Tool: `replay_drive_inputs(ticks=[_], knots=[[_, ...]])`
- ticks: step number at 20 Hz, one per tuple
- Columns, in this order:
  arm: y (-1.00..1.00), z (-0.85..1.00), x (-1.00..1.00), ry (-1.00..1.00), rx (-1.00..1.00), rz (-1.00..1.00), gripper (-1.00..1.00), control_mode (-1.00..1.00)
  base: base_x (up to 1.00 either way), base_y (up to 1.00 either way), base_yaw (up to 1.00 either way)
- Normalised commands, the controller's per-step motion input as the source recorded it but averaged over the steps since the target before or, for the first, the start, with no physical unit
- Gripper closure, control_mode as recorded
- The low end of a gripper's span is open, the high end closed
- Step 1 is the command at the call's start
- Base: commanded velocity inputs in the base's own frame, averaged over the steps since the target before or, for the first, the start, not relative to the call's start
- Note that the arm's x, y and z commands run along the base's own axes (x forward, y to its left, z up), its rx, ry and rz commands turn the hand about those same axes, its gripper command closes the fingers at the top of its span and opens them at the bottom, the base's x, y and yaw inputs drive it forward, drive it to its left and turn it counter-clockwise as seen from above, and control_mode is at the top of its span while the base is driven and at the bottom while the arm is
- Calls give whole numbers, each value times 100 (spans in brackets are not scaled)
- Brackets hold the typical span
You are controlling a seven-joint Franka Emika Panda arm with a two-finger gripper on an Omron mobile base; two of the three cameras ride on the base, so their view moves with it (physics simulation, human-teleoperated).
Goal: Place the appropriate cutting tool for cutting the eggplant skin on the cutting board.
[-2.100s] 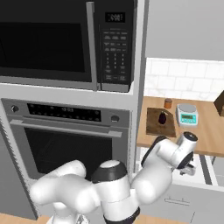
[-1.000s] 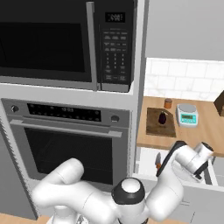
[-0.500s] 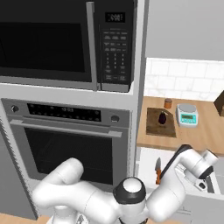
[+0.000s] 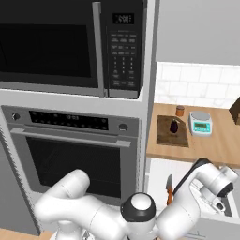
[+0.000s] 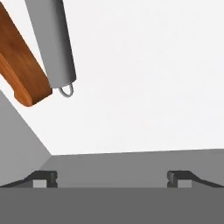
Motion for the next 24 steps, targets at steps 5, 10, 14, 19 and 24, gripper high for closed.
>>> replay_drive_inputs(ticks=[5,10,14,19,24], knots=[[0,35,-36,5,0,-1,-100,-100,0,0,0],[-9,8,-91,7,3,-7,-100,-100,0,0,0],[-11,33,-47,2,7,-4,-100,-100,0,0,0],[0,61,28,-1,7,-4,-100,-100,0,0,0],[5,2,11,-4,5,-1,-100,-100,0,0,0]])
